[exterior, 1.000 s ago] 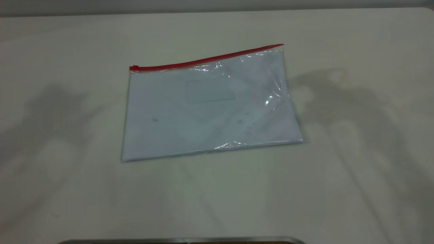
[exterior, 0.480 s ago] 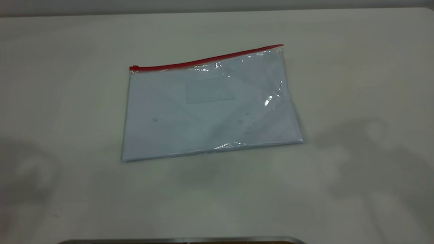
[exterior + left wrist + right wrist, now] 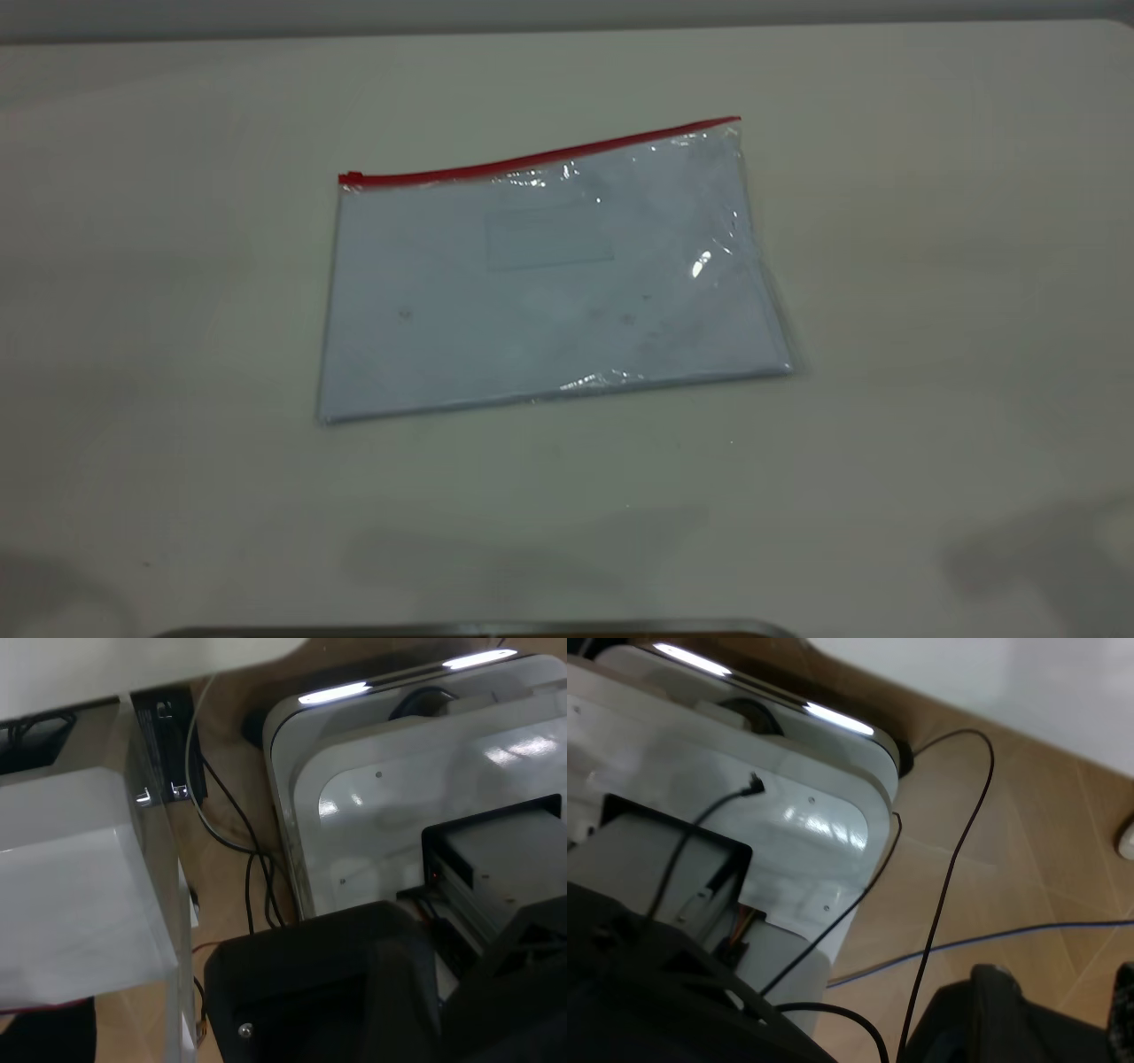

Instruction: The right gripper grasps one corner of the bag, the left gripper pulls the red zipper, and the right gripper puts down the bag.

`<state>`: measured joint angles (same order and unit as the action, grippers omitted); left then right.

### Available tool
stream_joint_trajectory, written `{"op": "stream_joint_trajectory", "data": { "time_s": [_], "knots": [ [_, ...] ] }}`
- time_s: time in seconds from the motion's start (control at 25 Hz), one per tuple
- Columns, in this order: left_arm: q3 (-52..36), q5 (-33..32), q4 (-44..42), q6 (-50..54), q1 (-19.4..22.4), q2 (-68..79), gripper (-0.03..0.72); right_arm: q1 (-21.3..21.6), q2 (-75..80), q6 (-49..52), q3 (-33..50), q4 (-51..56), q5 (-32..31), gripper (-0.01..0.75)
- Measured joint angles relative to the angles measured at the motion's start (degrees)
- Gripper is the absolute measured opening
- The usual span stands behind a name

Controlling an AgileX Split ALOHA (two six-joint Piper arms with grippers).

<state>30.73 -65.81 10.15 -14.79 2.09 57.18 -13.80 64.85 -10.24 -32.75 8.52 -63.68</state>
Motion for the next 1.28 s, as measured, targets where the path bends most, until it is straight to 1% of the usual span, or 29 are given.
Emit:
{"op": "stream_joint_trajectory", "data": {
  "time_s": [0.08,0.2,0.92,1.0,1.2,1.28],
  "knots": [
    [-1.63,1.14,0.0,0.0,0.0,-2.82,0.525,0.0,-1.8,0.2,3.1,-0.12,1.99,0.336],
    [-2.45,2.57,0.0,0.0,0.0,-7.75,0.525,0.0,-3.53,1.3,4.94,-0.36,2.12,0.336],
    [-2.56,1.19,0.05,0.0,0.0,-46.73,0.525,0.33,-8.05,1.65,5.06,-0.31,2.3,0.336],
    [-2.56,0.9,0.05,0.0,0.0,-50.89,0.525,1.95,-11.83,1.65,5.06,0.54,2.3,0.336],
    [-2.56,0.12,0.05,0.0,0.0,-57.86,0.525,9.4,-26.14,1.65,5.13,0.97,2.06,0.336],
    [-2.56,0.0,0.05,0.0,0.0,-58.27,0.525,11.33,-33.48,1.65,5.13,0.91,1.52,0.336]
  ]
}}
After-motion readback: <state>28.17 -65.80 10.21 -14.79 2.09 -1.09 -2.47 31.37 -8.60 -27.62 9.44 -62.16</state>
